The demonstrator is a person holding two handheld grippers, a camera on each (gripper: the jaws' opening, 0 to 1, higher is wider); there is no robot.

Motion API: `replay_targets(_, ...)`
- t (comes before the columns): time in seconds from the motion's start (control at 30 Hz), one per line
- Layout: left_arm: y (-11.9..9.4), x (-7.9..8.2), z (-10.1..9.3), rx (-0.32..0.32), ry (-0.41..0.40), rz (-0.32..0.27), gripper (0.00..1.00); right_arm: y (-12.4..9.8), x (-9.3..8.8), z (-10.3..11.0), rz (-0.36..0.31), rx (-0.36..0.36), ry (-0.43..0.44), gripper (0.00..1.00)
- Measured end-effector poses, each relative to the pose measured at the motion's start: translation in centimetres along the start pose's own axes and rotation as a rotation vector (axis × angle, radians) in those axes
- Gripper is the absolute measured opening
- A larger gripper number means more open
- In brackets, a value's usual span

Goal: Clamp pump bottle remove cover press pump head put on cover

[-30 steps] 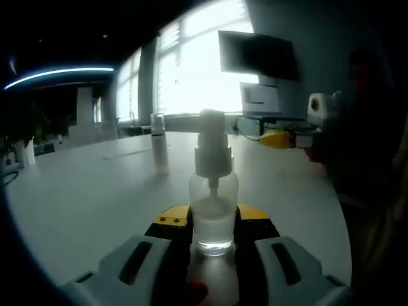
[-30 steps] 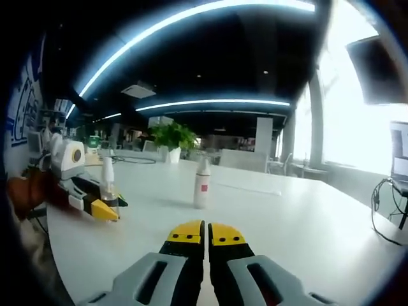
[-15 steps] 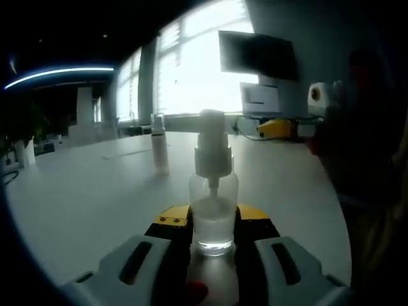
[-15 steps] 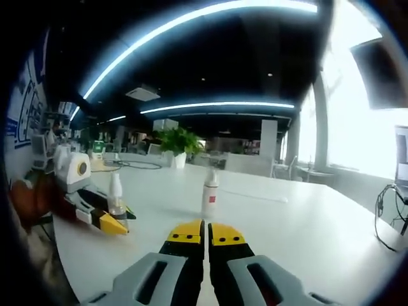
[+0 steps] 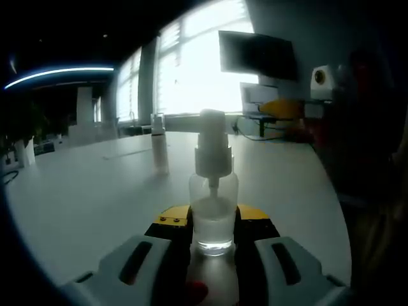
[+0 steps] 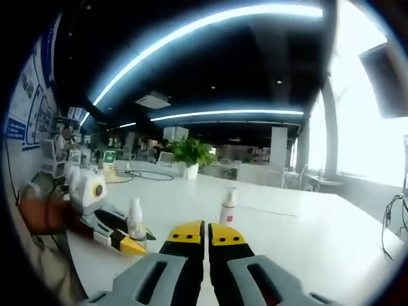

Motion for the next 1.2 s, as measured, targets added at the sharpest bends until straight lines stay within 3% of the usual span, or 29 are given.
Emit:
replay_targets(0.2, 0.0, 0.0, 0.0, 0.0, -0.001, 0.0, 0.16, 0.4, 0.4, 0.7, -0.009, 0.019, -0.014, 0.0)
replay_targets(0.53, 0.1, 0.0, -0.1, -0.003, -0.006, 0.001, 0.16, 0.6, -0.4, 0.4, 0.027, 0.018, -0.019, 0.0)
replay_targets(0.67, 0.1, 0.0, -0.1, -0.007, -0.004, 0.001, 0.16, 1.2, -0.3, 0.8, 0.035, 0.056, -0.02, 0.0)
replay_targets(0.87, 0.3, 0.0, -0.1, -0.018, -0.006, 0.003, 0.16, 1.9, 0.8, -0.3, 0.026, 0.04, -0.015, 0.0)
replay_targets(1.2, 0.3, -0.1, -0.1, -0.013, -0.01, 0.007, 0.16, 2.8, 2.1, 1.4, 0.019, 0.083, -0.042, 0.0)
Point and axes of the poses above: the point that each gripper's makers call its tool centre point, and the gripper's own axes: y roughly forward along the fingers, z roughly to its left, x roughly out of its top, the point moved 2 cm from there along -y, roughly backward along the fingers, and after that the axes turned 6 degrees about -x, right-handed, at the moved point
